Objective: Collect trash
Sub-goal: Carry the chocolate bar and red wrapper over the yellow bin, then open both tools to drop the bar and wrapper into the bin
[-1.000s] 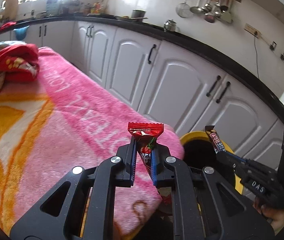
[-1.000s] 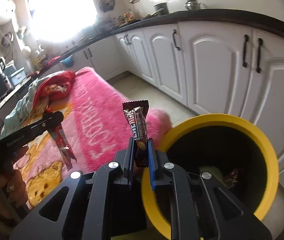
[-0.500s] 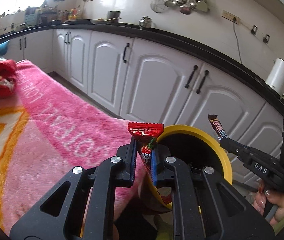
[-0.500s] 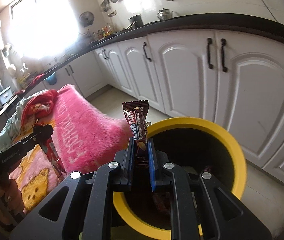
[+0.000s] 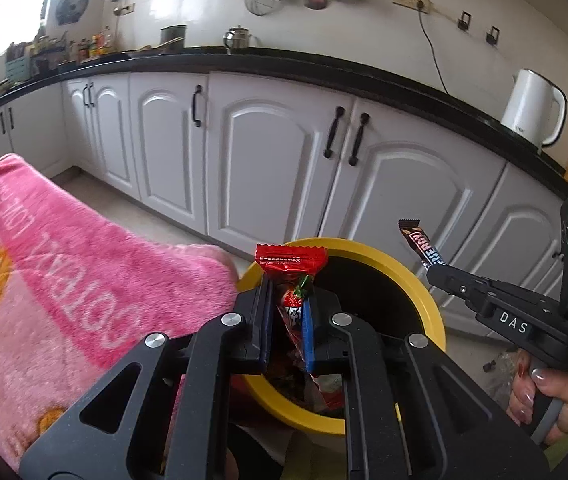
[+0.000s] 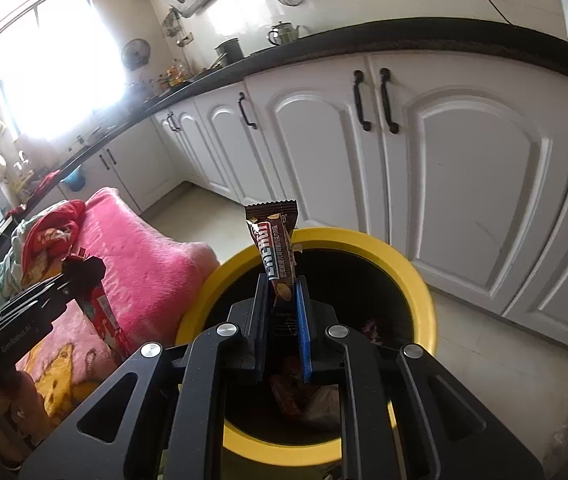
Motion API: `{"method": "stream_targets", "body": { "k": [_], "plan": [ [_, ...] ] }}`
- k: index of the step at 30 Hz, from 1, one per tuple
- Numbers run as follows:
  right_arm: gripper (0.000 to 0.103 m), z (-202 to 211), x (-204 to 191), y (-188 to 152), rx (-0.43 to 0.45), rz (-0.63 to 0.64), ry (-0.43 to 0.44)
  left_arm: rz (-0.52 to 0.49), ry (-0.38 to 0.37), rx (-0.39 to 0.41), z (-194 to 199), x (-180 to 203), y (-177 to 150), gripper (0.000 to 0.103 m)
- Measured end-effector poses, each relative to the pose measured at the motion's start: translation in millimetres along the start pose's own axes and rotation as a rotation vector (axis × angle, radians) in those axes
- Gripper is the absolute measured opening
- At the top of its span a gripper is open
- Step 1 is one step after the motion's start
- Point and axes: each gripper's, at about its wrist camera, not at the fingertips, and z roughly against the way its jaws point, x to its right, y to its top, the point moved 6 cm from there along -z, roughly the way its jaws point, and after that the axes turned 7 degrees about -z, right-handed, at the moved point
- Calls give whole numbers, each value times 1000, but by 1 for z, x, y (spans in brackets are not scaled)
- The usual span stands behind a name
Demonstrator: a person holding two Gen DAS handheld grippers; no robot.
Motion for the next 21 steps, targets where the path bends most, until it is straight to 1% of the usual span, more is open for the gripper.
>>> {"method": "stream_targets", "body": {
  "k": [5, 14, 21],
  "plan": [
    [13, -1, 15, -3, -9, -31, -18, -28, -18, -7, -10, 14, 2, 7],
    [13, -14, 29, -16, -71, -61, -43, -67, -54, -37, -34, 33, 4, 7],
    [13, -26, 33, -26, -115, -74, -50, -89, -92, -89, -60, 41, 2, 8]
  ]
}}
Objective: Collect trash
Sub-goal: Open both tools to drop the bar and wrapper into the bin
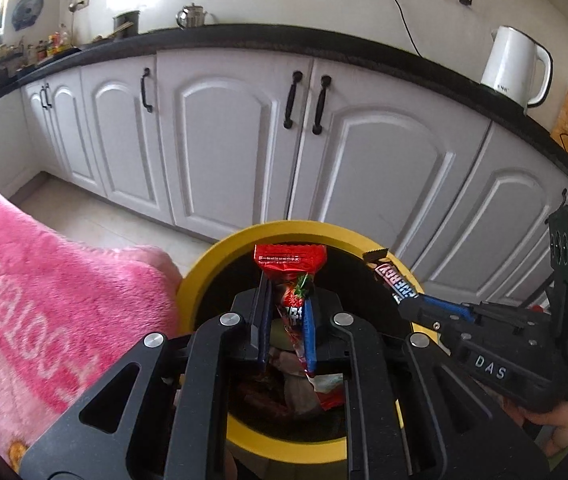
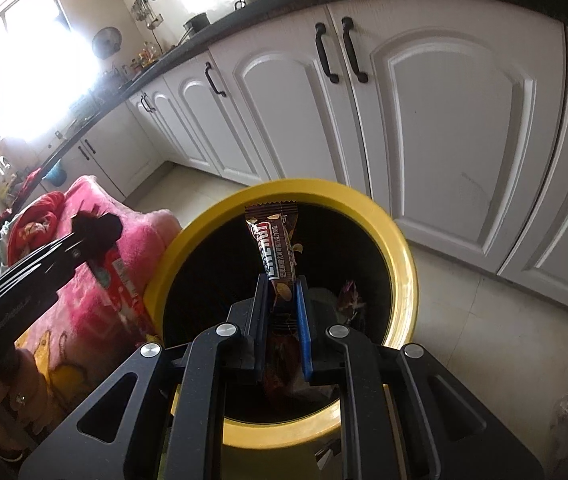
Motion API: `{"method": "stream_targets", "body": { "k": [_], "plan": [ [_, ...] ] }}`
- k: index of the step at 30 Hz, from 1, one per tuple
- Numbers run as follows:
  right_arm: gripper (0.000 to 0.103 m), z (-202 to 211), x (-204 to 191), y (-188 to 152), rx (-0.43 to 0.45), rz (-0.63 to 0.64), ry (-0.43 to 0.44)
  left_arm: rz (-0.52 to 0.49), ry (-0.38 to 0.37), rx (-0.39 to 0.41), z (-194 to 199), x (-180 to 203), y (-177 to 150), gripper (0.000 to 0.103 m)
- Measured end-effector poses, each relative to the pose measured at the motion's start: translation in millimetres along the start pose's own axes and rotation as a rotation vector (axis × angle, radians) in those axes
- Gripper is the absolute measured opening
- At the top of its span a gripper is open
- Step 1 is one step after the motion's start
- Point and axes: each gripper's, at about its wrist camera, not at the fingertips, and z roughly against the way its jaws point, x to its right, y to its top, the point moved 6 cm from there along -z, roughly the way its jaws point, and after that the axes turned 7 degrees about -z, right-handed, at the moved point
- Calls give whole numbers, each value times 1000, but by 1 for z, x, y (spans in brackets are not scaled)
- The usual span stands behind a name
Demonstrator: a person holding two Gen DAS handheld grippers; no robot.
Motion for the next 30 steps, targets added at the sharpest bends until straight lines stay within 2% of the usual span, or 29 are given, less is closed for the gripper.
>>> {"method": "stream_targets", "body": {
  "k": [9, 12, 14, 18, 22, 24, 26, 28, 30],
  "plan": [
    [16, -11, 4, -8, -41, -13, -9, 9, -28, -60, -23, -1, -1, 10],
    [18, -13, 5, -10, -48, -16, -9, 18, -26, -78, -30, -4, -1, 13],
    [19, -14, 5, -9, -52, -18, -8, 28, -27, -88, -34, -7, 0, 25],
    [28, -11, 6, -10, -49, -18, -12, 50, -26, -111, -38, -13, -2, 33],
    [34, -6, 5, -10, -42, -15, -18, 71, -23, -118, -36, -19, -4, 49],
    [42, -2, 4, -9, -35, -12, -22, 82, -18, -121, -33, -24, -6, 54],
    [46, 4, 2, -8, -24, -7, -26, 93, -14, -121, -27, -28, -7, 68],
    [50, 8, 1, -7, -14, 0, -34, 98, -9, -121, -22, -32, -8, 77],
    [59, 13, -2, -5, 3, 4, -41, 100, 1, -120, -15, -36, -10, 81]
  ]
}}
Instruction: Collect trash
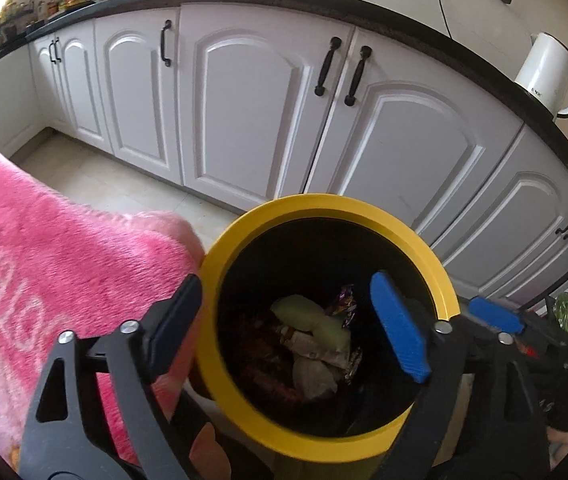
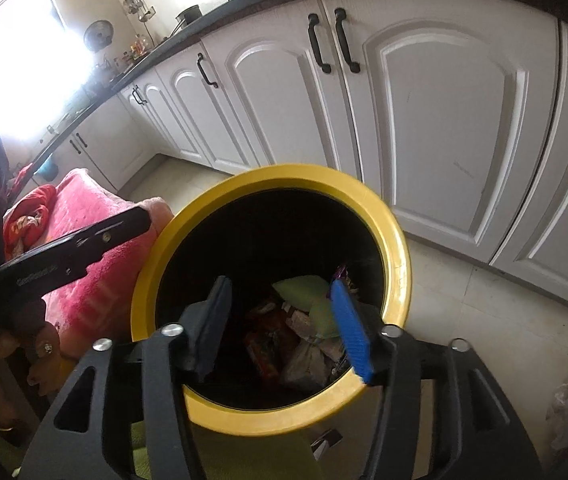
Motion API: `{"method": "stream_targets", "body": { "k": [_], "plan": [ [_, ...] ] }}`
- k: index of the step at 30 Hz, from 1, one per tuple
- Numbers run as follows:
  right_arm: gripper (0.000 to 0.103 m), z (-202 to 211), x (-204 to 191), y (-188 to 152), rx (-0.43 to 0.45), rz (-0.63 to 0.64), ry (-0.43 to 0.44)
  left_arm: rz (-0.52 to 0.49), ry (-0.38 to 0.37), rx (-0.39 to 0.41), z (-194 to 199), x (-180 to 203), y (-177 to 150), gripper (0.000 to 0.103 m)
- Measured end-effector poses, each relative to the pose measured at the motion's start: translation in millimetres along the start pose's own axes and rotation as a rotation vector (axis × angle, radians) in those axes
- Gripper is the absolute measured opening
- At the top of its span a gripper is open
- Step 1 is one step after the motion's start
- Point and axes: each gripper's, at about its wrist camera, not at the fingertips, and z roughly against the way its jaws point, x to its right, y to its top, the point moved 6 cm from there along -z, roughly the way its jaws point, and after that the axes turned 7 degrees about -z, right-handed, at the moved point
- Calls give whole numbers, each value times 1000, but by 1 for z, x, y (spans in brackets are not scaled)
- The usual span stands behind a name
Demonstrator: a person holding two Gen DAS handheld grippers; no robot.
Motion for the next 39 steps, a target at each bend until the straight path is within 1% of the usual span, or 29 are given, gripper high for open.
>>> {"method": "stream_targets", "body": {
  "k": [2, 3, 4, 6, 8, 12, 18, 22, 27, 31, 34, 39],
  "plan": [
    [71, 6, -4, 3, 20, 3, -3, 5, 11, 4, 9, -6, -3, 91],
    [74, 8, -6, 3, 29, 3, -6, 9, 12, 8, 12, -9, -3, 92],
    [79, 11, -9, 4, 39, 2, -3, 15, 14, 13, 16, -13, -4, 92],
    [81, 19, -16, 7, 66, -5, 11, 28, 29, 20, 27, -21, -6, 92],
    [90, 25, -23, 10, 90, -7, 9, 40, 46, 34, 37, -29, -9, 92],
    [96, 39, -44, 11, 126, 21, 25, 65, 77, 69, 64, -46, -16, 92],
    [97, 49, -83, -4, 147, 86, 36, 84, 134, 114, 101, -65, -30, 92],
    [97, 55, -106, -15, 193, 152, 27, 99, 167, 144, 122, -76, -42, 92],
    [97, 65, -130, -28, 270, 226, 11, 112, 208, 185, 149, -88, -57, 92],
    [97, 75, -141, -35, 361, 278, 0, 106, 249, 232, 167, -93, -68, 92],
    [97, 85, -143, -40, 429, 269, 5, 94, 290, 278, 180, -95, -77, 92],
    [97, 97, -147, -48, 494, 259, 8, 81, 321, 345, 197, -91, -89, 92]
  ]
}}
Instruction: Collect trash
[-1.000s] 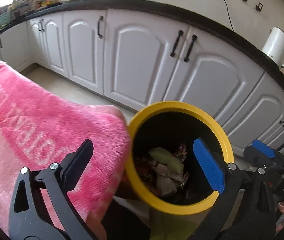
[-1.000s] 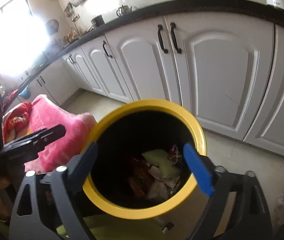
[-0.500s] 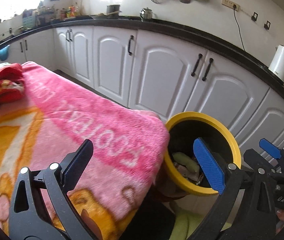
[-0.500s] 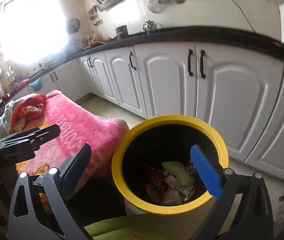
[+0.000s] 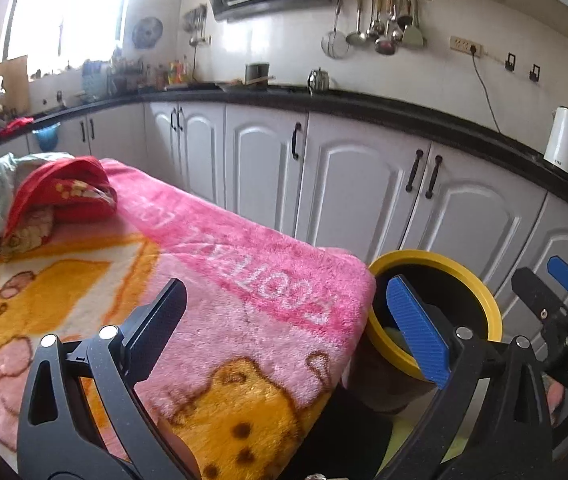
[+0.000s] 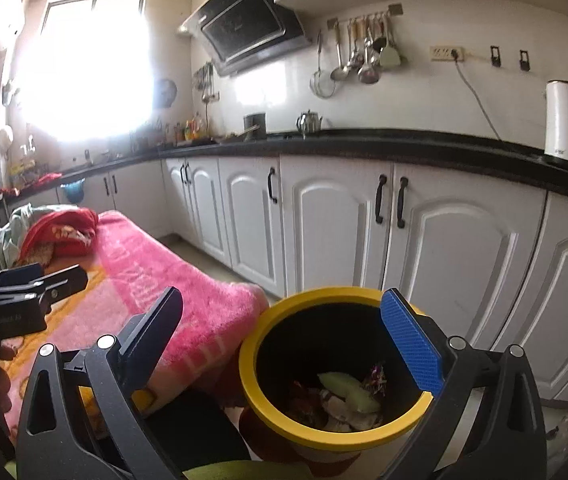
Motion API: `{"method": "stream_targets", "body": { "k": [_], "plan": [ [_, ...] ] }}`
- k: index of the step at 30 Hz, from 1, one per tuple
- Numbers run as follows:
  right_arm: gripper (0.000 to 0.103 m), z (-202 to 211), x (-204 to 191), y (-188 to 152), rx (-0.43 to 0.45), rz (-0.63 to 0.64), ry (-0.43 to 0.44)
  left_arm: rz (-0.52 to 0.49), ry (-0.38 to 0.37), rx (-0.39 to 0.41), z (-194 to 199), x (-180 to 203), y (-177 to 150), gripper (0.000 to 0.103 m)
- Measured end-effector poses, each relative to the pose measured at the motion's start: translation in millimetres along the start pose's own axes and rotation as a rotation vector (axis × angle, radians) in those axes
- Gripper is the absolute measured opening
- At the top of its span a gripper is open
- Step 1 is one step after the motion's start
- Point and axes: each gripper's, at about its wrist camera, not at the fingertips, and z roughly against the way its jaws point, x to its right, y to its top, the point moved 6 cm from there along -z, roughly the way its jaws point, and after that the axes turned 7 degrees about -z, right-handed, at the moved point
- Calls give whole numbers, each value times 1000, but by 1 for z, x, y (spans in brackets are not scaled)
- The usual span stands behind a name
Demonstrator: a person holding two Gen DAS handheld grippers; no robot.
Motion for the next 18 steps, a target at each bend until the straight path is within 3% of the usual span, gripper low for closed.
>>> {"method": "stream_targets", "body": {
  "k": [7, 18],
  "plan": [
    [97, 19, -12, 0, 87, 29, 6, -10, -9, 61, 22, 3, -8, 92],
    [97, 11, -20, -12, 54, 69, 20, -9, -6, 90, 28, 4, -11, 92]
  ]
}}
